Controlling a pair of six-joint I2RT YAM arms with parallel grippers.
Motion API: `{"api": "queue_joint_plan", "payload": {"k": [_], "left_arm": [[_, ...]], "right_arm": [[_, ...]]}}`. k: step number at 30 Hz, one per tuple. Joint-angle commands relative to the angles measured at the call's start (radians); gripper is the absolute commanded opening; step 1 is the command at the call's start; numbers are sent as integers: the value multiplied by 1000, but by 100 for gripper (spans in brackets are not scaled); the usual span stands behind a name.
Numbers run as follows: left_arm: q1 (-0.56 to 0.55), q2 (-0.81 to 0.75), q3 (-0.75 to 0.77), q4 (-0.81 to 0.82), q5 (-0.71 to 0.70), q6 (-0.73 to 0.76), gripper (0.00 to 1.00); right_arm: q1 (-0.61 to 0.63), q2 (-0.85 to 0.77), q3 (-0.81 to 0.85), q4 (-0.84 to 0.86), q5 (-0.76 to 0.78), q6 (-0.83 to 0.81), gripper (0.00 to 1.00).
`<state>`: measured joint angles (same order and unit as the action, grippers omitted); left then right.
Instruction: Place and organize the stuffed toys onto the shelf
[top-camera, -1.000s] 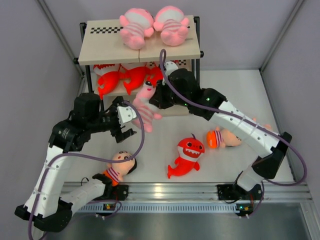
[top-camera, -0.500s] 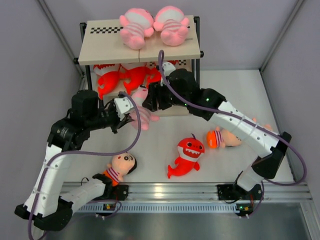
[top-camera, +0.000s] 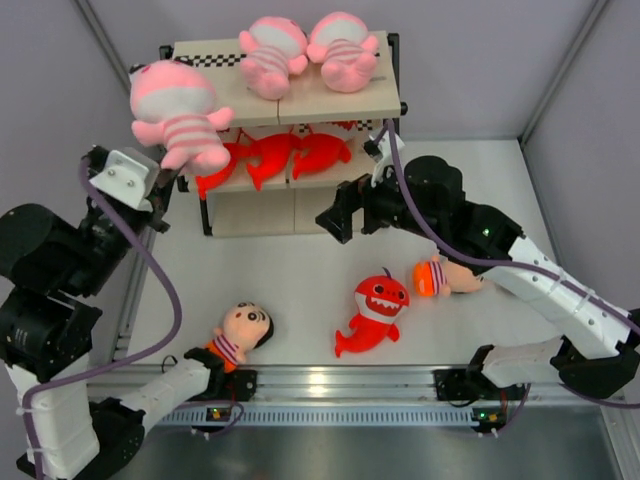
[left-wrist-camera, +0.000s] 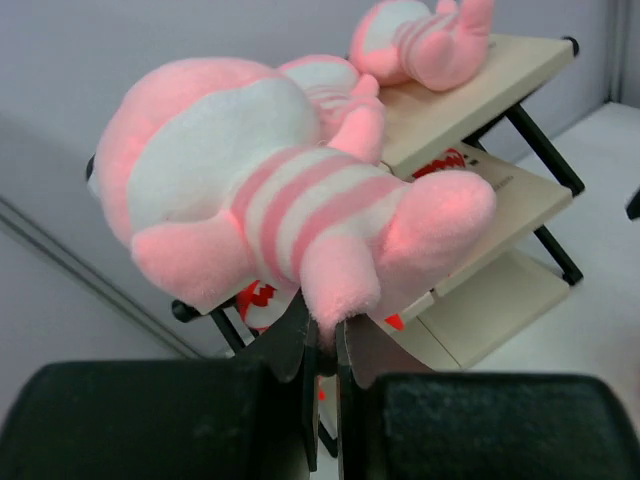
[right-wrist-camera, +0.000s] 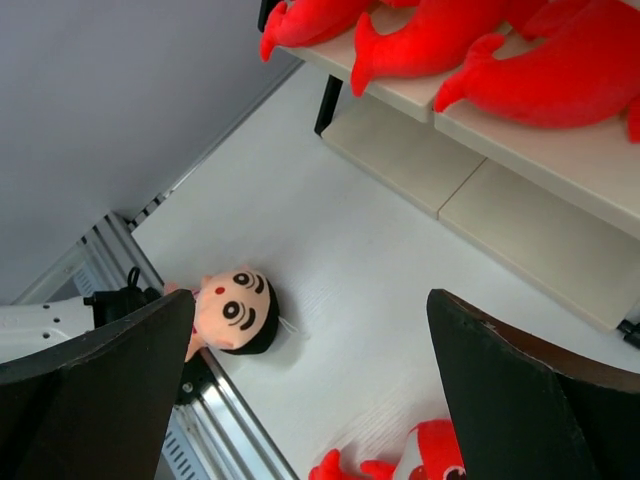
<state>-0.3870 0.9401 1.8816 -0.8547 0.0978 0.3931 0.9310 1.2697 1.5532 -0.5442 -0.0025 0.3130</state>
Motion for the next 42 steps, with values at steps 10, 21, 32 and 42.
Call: {"api": "queue_joint_plan", "payload": {"k": [10,21,32,42], "left_arm": [[30,308,188,221,-257,53,0],[226,483,331,302,-115,-39,0],[348,463,148,278,311,-110,0],[586,542,186,279,674,-217,0]], "right_arm": [[-6,-49,10,15,22,-133,99],[-14,-59,59,-8,-33,-207,99],[-15,-89,13,35,-82,-203,99],[-15,-95,13,41,-96,-190,99]]}}
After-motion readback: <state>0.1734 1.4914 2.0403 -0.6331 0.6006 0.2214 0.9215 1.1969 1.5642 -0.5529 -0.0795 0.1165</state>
